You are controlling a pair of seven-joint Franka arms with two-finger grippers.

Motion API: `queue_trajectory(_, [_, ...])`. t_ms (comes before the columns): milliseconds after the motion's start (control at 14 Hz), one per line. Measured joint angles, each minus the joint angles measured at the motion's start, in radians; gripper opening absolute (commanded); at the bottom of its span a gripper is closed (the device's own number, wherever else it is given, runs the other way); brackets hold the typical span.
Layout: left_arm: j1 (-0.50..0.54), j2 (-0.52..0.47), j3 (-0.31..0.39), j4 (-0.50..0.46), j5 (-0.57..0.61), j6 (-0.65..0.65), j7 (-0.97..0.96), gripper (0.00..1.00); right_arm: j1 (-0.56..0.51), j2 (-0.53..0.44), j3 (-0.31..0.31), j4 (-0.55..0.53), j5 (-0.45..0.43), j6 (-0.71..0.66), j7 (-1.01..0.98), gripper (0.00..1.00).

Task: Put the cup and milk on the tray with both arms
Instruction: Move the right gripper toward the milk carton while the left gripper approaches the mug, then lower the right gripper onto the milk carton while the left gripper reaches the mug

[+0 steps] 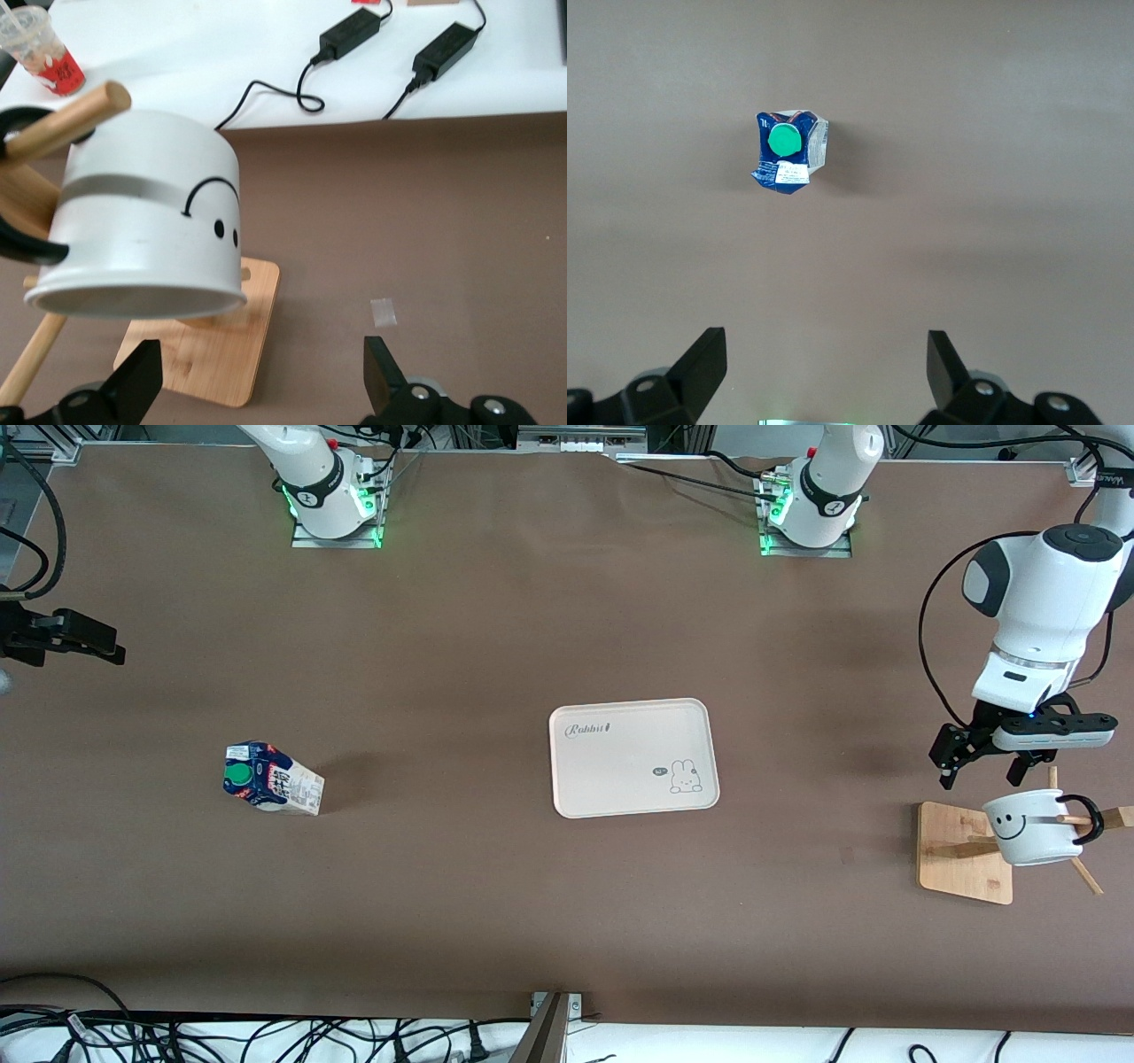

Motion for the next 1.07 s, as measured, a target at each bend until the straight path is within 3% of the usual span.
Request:
queue_trajectory(571, [-0.028,-0.204,-0.029,0.079,-0.024,-0.664,-0.058,1.0,-0.013,0.067,-0.005,-0.001,0.017,0.029,0.005,1.0])
queue_trajectory(857, [-0.032,-0.204,-0.045,0.141,-0.141,-0.784,-0.059,1.0,-0.012,0.136,-0.002,-0.001,0.034,0.147,0.005,1.0])
queue_trajectory(1071, [-0.032,-0.195,-0.044,0.146,-0.148,-0.788,-0.059,1.0,-0.012,0.187,0.004,-0.002,0.076,0.226,0.005,1.0])
